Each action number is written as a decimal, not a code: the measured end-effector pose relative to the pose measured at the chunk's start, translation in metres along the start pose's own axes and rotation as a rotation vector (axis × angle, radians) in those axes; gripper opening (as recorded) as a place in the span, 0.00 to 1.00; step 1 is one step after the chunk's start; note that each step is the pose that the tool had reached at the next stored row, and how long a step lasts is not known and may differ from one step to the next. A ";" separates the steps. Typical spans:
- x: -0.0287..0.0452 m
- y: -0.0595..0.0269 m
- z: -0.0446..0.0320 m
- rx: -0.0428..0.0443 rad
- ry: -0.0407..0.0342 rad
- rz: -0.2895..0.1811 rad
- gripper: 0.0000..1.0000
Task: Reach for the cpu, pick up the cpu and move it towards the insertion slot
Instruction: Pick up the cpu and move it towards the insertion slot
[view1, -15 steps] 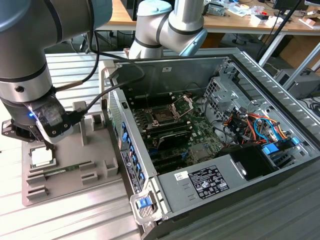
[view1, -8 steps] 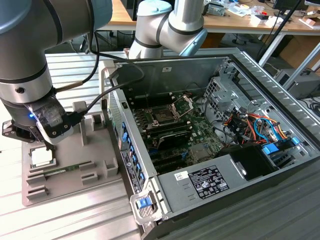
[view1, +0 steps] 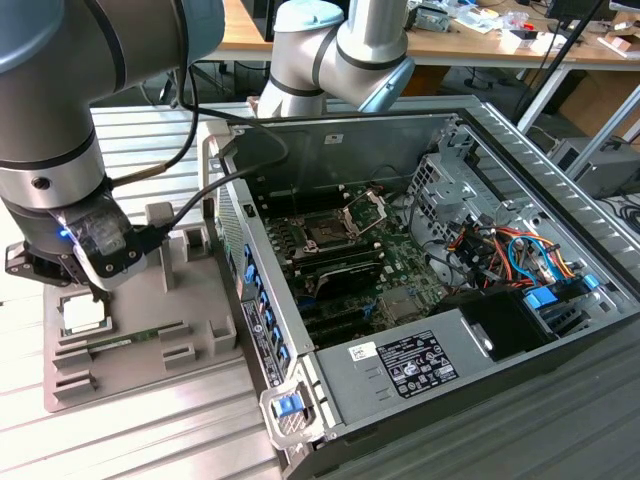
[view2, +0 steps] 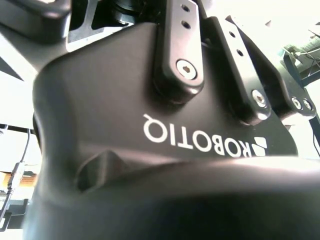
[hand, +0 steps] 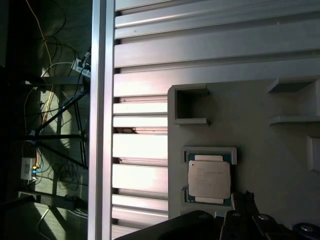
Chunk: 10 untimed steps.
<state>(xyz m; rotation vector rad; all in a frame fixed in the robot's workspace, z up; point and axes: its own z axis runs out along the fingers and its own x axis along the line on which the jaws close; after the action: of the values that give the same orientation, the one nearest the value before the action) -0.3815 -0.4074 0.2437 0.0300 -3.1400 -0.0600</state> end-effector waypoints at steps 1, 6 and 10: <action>0.0000 0.0000 0.0002 0.0001 0.0001 0.000 0.10; 0.0000 -0.0001 0.0013 0.0000 0.0000 0.000 0.10; 0.0000 -0.0001 0.0024 0.0000 0.0000 0.000 0.10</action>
<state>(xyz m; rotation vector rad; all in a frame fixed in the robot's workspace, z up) -0.3815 -0.4074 0.2413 0.0300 -3.1400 -0.0600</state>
